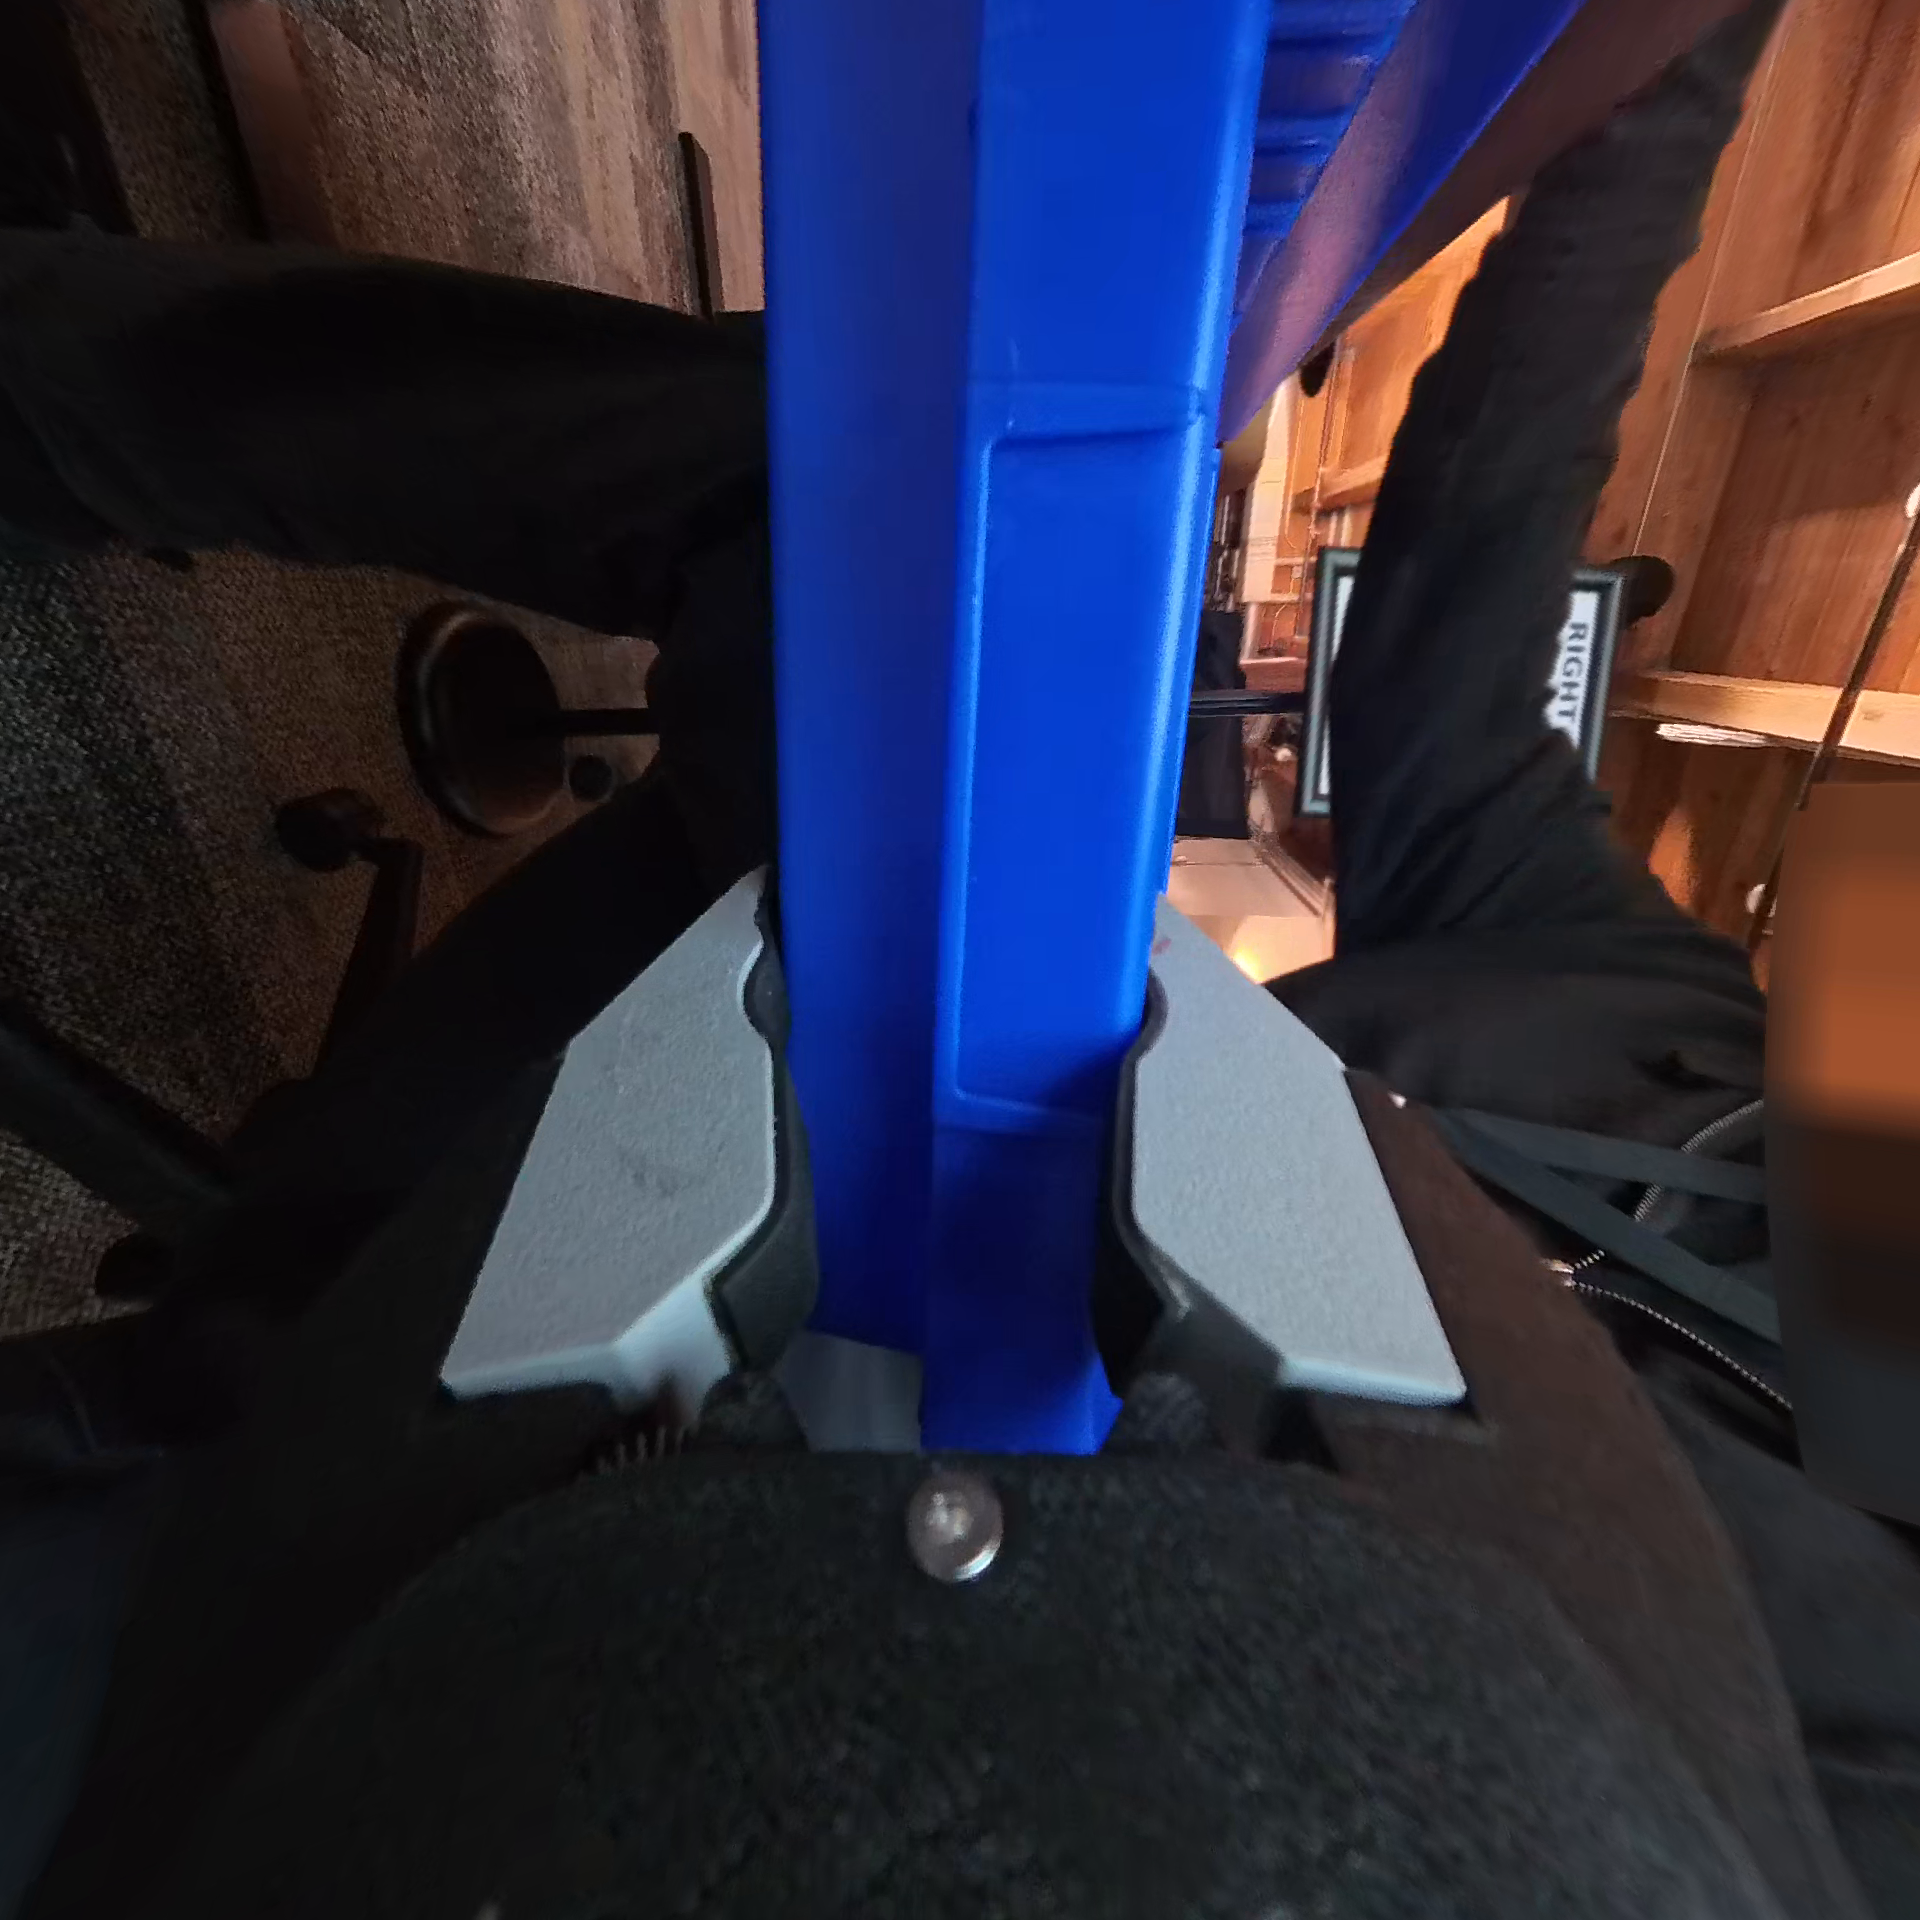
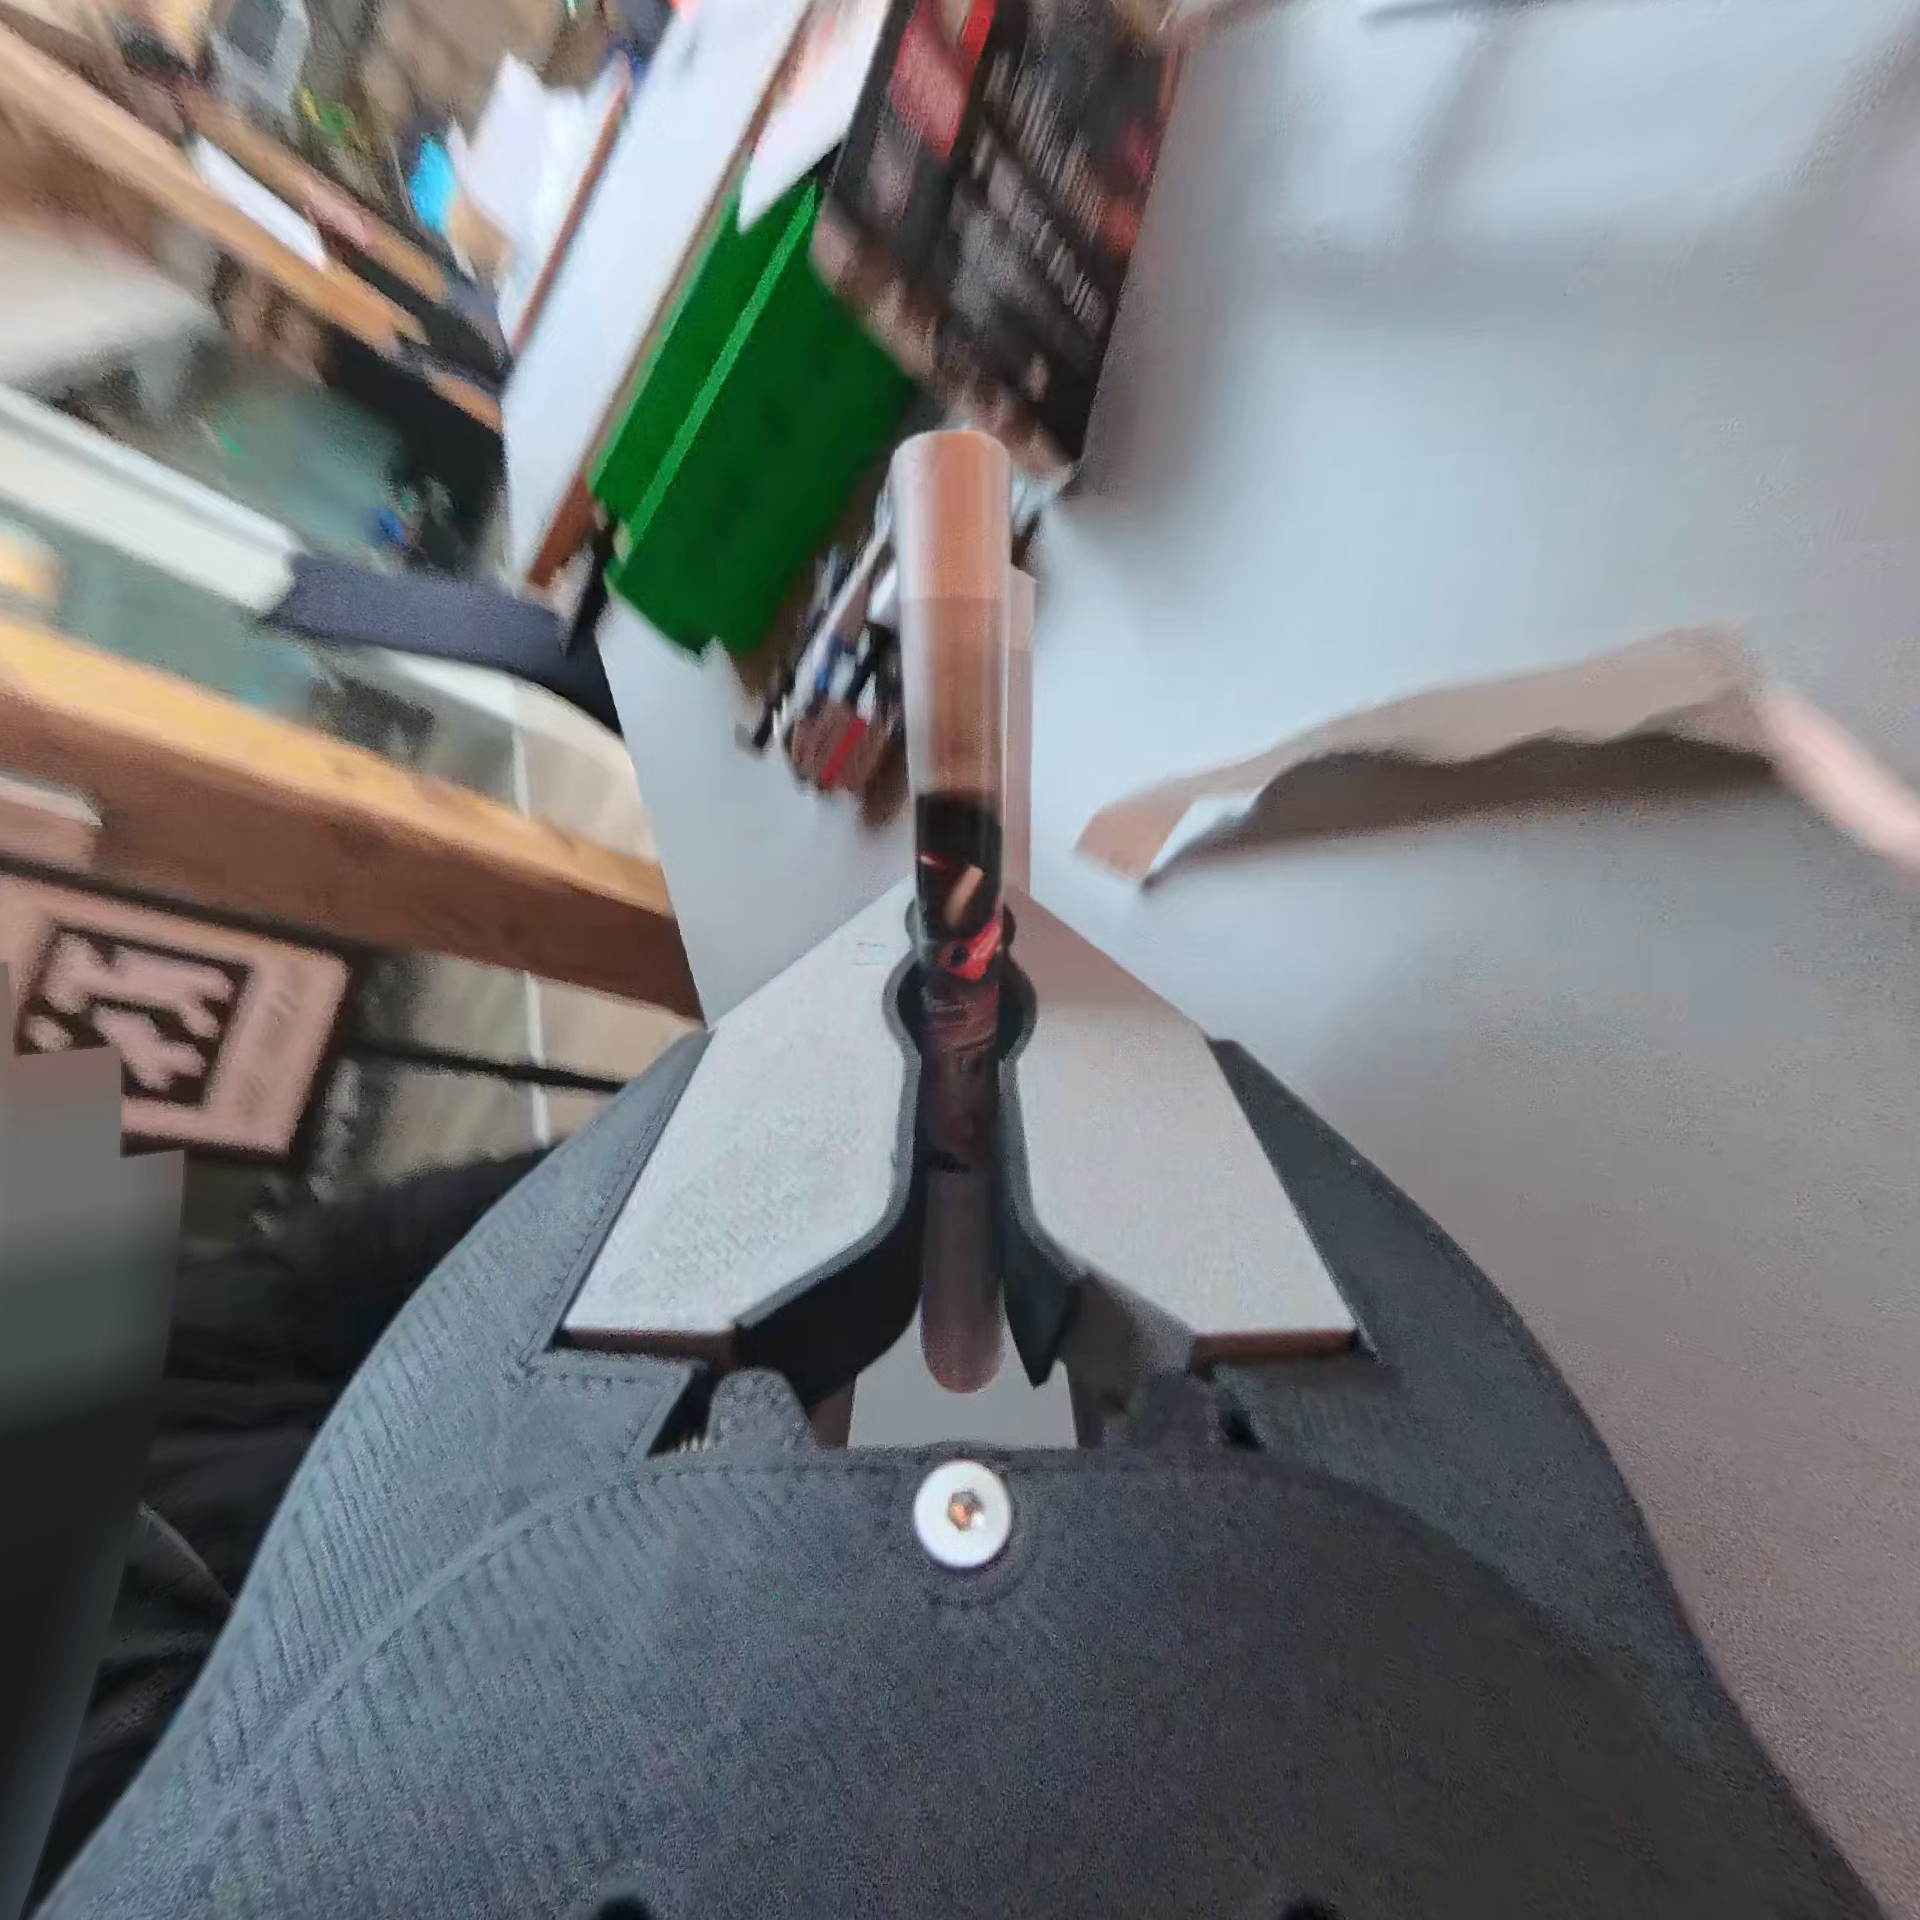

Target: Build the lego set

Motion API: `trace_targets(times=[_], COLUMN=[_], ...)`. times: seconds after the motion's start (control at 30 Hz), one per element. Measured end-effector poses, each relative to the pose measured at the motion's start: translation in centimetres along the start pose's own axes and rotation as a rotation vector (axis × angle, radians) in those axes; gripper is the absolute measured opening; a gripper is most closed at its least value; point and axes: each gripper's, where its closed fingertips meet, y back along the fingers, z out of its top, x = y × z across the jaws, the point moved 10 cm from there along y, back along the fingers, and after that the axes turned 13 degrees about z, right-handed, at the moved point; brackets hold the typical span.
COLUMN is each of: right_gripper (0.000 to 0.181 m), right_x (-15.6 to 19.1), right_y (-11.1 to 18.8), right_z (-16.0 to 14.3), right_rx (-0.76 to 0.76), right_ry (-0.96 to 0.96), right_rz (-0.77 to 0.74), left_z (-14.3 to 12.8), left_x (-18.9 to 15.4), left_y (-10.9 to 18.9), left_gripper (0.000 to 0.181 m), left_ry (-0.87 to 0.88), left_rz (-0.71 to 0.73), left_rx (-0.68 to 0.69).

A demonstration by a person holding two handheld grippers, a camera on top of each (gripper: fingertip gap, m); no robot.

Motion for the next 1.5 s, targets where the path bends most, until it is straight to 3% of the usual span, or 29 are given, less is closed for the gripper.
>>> trace_targets(times=[0.1, 0.13, 0.2, 0.27, 0.4, 0.47, 0.53, 0.63, 0.73, 0.87, 1.03, 1.17, 1.27, 1.4, 1.5], right_gripper=[0.008, 0.016, 0.051, 0.059, 0.077, 0.09, 0.089, 0.082, 0.081, 0.083, 0.095, 0.095, 0.095, 0.057, 0.038], right_x=[-4.6, -6.3, -9.0, -10.3, -9.0, -6.8, -3.6, 1.8, 7.0, 13.7, 18.5, 19.6, 18.3, 16.9, 17.7], right_y=[2.2, 2.8, 3.5, 4.4, 6.4, 7.4, 7.7, 6.6, 5.2, 3.3, 0.9, -1.2, -1.9, -1.8, -1.1], right_z=[3.4, 4.0, 4.3, 4.4, 5.0, 5.1, 4.2, -0.8, -9.5, -21.9, -31.6, -34.9, -35.8, -35.8, -33.8], right_rx=[-0.064, -0.06, -0.043, -0.071, -0.105, -0.115, -0.085, 0.059, 0.156, 0.15, 0.149, 0.17, 0.286, 0.434, 0.472], right_ry=[-0.109, -0.14, -0.218, -0.218, -0.042, 0.051, 0.133, 0.218, 0.256, 0.201, 0.15, 0.161, 0.185, 0.229, 0.276], right_rz=[-0.093, -0.141, -0.202, -0.273, -0.464, -0.559, -0.559, -0.457, -0.384, -0.181, -0.18, -0.203, -0.337, -0.509, -0.575], left_z=[-0.1, -0.1, -0.1, -0.2, -0.6, -0.8, -0.9, -1.2, -1.7, -2.6, -4.3, -6.5, -8.4, -10.0, -10.6], left_x=[-0.1, -0.2, -0.2, -0.2, -0.5, -0.8, -1.1, -1.9, -2.6, -4.0, -6.4, -7.8, -8.4, -9.3, -11.8], left_y=[0.0, 0.0, 0.0, 0.1, 0.4, 0.4, 0.5, 0.7, 0.9, 1.7, 2.4, 1.8, 0.7, -0.2, -0.3], left_gripper=[0.063, 0.064, 0.063, 0.063, 0.064, 0.064, 0.064, 0.064, 0.063, 0.064, 0.063, 0.063, 0.063, 0.063, 0.064], left_ry=[-0.005, -0.008, -0.005, 0.002, -0.005, -0.012, -0.022, -0.04, -0.042, -0.063, -0.081, -0.066, -0.045, -0.075, -0.132], left_rz=[-0.003, -0.002, -0.004, -0.009, -0.016, -0.021, -0.022, -0.031, -0.048, -0.04, -0.034, -0.035, -0.026, 0.046, 0.077], left_rx=[0.004, 0.004, 0.002, 0.0, -0.002, -0.003, -0.004, -0.009, -0.014, -0.022, -0.061, -0.117, -0.146, -0.209, -0.296])
